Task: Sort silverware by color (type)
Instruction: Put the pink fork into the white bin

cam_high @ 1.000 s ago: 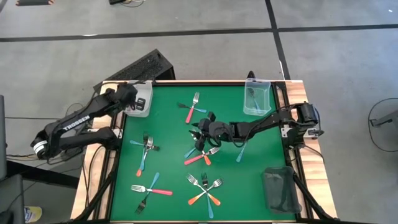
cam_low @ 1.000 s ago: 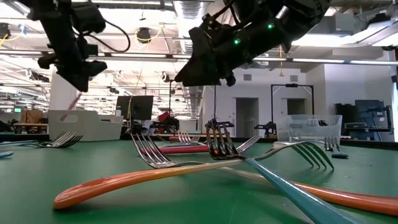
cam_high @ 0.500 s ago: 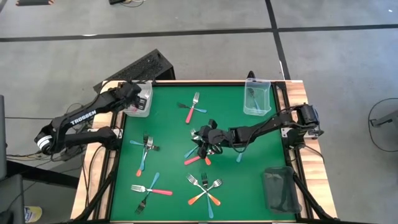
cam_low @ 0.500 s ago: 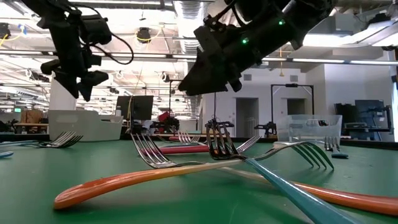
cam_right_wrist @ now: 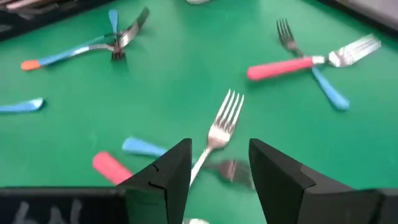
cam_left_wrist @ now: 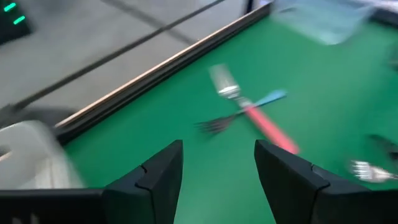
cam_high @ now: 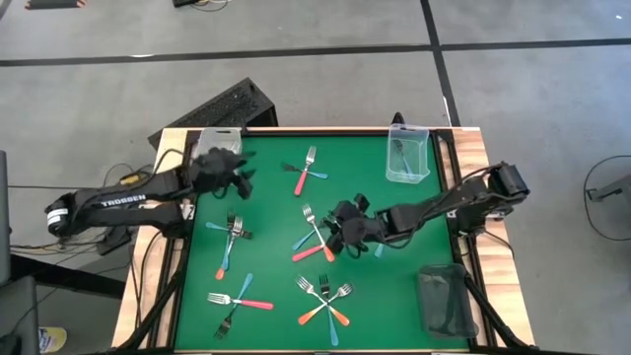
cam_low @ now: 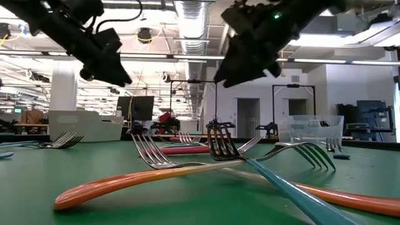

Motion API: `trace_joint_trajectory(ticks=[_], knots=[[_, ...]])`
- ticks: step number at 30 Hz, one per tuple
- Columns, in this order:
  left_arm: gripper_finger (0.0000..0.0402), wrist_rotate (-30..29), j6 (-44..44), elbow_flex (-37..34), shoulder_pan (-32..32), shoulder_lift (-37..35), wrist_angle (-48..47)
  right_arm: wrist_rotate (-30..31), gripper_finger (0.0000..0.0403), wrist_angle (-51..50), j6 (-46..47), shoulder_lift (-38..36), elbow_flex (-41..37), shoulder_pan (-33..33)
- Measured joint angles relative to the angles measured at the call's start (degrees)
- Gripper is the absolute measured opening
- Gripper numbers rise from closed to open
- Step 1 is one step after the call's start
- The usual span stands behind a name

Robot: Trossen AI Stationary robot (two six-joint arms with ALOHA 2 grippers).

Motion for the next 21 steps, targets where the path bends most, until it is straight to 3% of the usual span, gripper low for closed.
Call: trace_joint_trajectory(ticks=[4, 8, 12, 21], knots=[[0.0187, 1.0, 1.8, -4.9, -6.3, -0.1, 9.7, -0.3, 0.0183, -7.6, 8.3, -1.0, 0.0, 3.1], [0.0187, 4.4, 4.0, -9.1, -11.6, 0.5, 18.6, -5.2, 0.0183, -10.0, 12.6, -0.3, -0.1, 6.3], [0.0187, 7.3, 5.4, -11.8, -16.0, 1.2, 24.1, -10.7, 0.0183, -6.2, 11.6, 1.7, 0.1, 9.7], [0.0187, 7.4, 7.6, -12.9, -22.2, 1.9, 26.2, -14.3, 0.0183, 1.9, 1.9, 7.3, 0.8, 15.7]])
